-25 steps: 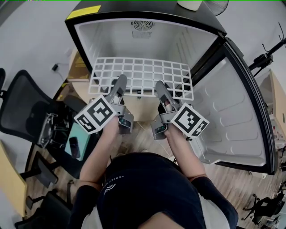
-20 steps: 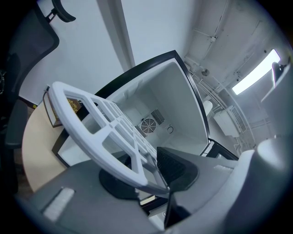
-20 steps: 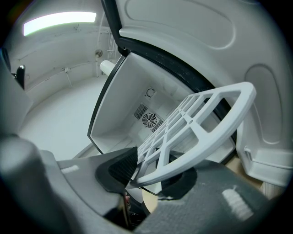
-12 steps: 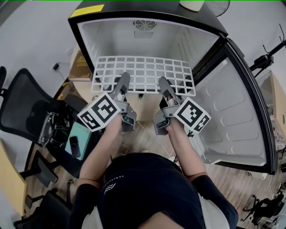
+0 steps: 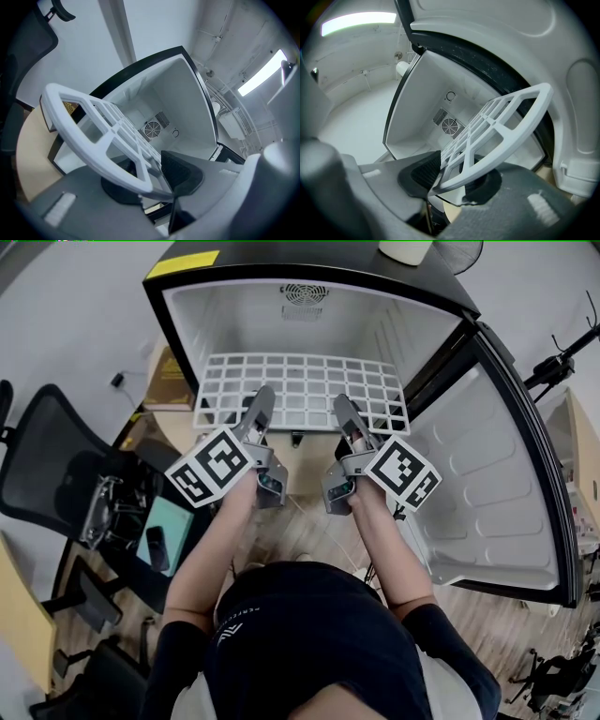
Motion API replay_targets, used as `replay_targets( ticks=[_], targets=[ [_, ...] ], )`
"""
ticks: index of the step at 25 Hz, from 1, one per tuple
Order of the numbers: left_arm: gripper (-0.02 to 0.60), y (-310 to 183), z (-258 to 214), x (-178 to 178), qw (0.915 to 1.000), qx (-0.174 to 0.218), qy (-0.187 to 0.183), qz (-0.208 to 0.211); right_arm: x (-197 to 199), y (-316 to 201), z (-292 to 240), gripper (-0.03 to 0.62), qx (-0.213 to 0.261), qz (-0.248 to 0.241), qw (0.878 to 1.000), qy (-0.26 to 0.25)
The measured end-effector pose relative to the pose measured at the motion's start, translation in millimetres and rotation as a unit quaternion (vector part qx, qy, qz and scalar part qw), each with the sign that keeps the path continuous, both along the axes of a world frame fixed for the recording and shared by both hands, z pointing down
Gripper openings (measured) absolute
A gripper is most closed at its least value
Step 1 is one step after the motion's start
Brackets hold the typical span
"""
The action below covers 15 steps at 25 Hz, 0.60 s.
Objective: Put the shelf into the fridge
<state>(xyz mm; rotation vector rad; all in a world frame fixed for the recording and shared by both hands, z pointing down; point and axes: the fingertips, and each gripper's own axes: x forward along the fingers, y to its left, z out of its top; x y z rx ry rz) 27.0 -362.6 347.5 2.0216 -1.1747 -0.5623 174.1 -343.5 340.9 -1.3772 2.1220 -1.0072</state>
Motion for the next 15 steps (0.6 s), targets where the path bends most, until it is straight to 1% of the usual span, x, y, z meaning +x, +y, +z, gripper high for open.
replay_targets(
  ticks=[15],
  targets=[
    [0.144, -19.0, 0.8, 0.5, 0.9999, 0.008, -0.004, -0.009, 3.4, -20.3, 2.2, 0.130, 0.002, 0.022, 1.000, 0.002]
  ],
)
